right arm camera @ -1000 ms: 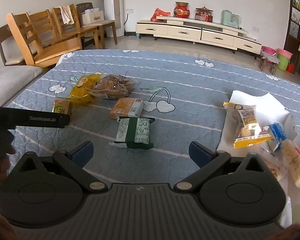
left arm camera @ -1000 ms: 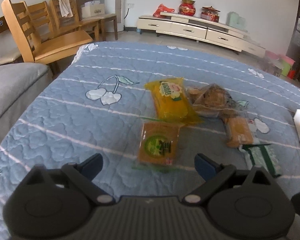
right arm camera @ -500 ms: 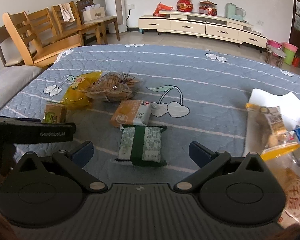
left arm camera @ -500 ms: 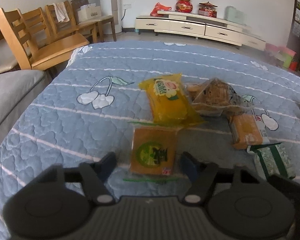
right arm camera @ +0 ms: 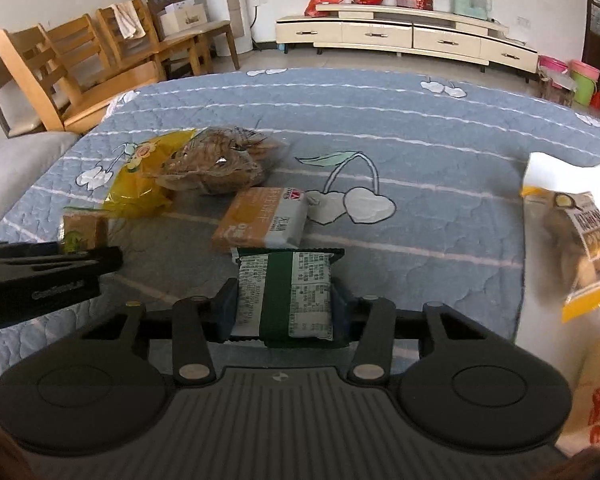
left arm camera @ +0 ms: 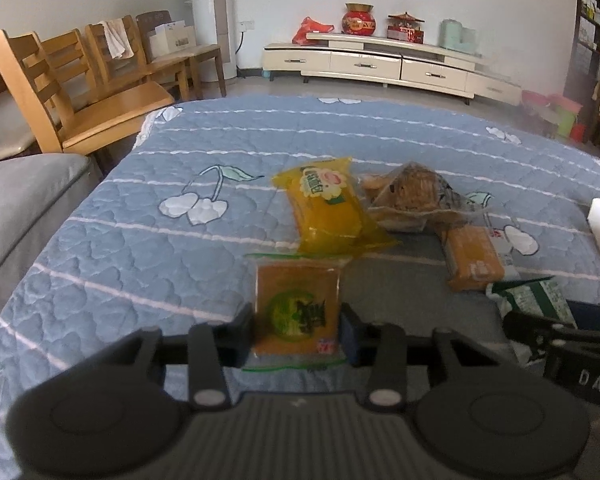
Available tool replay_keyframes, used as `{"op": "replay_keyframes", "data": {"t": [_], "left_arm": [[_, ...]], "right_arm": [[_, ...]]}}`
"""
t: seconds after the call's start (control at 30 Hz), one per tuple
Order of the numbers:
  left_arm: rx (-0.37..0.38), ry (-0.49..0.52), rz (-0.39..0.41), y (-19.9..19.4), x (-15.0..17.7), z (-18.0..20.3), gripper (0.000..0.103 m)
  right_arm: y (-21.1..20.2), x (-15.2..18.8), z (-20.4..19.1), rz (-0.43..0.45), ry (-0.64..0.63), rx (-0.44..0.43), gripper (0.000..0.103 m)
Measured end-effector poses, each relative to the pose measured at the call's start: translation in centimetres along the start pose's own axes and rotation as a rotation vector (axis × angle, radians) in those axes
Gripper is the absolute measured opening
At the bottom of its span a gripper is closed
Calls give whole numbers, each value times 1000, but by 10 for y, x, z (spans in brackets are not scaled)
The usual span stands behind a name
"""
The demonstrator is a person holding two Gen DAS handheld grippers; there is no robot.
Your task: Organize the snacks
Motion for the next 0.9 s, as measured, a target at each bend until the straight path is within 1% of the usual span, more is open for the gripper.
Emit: {"op": "replay_keyframes", "data": {"t": [0.07,0.17,0.43,0.57,0.63,0.83,0.9], "left_arm": [[10,-5,6,-10,4,-2,41],[21,-8,14,-28,11,-5,41],[41,-19,41,-87,35,-13,42],[37,-11,47,-110,50,-11,42],[48,-11,50,-120,57,-9,42],[62,28,79,-154,73,8,41],[79,30,84,-163,76,14,41]], "right_arm": [[-7,2,3,9,3,-8,58],[-26,9,7,29,-7,5,58],[-104,32,30,118,10,32,58],[-132,47,40,145,17,48,58],[-146,56,44,154,29,48,58],[-181,81,49,188,27,56,58],[-191,88,50,198,30,55,58]]}}
Point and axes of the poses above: each gripper's, at about its wrist camera, not at the fingertips, and y roughly the way its jaws point, z to its right, x to its underside, the point moved 8 cm from there along y, roughly the way its jaws point, and after that the axes turned 12 degrees about -z, right-handed, at the moved point
